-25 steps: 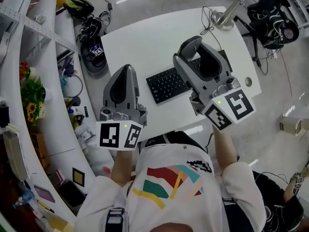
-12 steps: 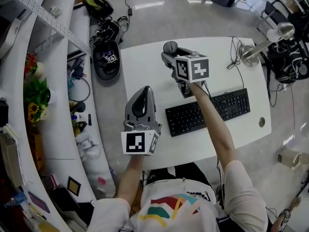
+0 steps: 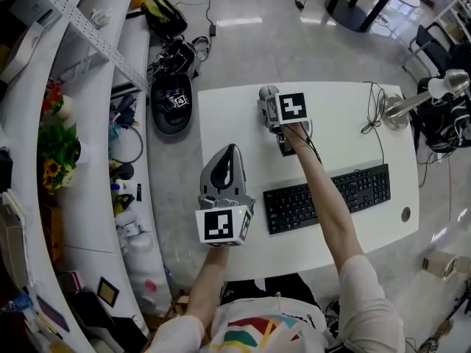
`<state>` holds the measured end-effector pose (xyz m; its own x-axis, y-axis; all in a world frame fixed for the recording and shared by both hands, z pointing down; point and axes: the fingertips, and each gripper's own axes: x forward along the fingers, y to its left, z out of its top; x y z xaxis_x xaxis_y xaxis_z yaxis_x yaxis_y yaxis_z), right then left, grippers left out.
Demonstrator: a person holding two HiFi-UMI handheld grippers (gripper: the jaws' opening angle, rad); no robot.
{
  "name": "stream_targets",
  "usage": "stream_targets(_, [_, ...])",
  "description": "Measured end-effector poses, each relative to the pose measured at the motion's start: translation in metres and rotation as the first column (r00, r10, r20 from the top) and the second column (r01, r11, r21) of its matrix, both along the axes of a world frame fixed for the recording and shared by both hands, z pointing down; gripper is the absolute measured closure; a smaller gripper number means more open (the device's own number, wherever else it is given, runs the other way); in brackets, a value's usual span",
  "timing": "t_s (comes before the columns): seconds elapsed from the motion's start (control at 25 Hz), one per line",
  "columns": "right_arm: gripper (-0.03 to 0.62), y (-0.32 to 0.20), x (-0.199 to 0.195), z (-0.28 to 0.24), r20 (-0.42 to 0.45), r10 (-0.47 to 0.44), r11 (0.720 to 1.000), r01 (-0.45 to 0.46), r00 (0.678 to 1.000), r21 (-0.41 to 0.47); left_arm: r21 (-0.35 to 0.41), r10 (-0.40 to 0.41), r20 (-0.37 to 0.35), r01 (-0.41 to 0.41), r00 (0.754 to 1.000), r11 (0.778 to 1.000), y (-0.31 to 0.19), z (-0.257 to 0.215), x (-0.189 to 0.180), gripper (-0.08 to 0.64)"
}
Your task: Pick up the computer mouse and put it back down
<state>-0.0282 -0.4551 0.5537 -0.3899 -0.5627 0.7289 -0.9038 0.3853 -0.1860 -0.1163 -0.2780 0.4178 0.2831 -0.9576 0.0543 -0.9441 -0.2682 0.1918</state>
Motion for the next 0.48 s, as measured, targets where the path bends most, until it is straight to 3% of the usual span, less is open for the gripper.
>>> stream_targets(0.2, [0.314,-0.005,0.009,0.009,-0.048,0.095,0.995,-0.096,0.994,-0.026,0.006,-0.012,0.019,0.012,1.000,1.000,0.000,0.001,-0.008,0.515])
stream_targets(0.36, [0.314,-0.008,0.001,0.008,-0.012,0.075,0.997,-0.075,0.997,0.004,0.009,-0.026,0.013,0.026,1.000,1.000,-0.002,-0.002,-0.015,0.515])
stream_targets(0.48, [0.314,-0.004,0.006,0.000,-0.044,0.075,0.997,-0.074,0.996,0.021,0.010,-0.034,0.000,0.034,0.999,0.999,-0.003,-0.005,-0.019,0.515])
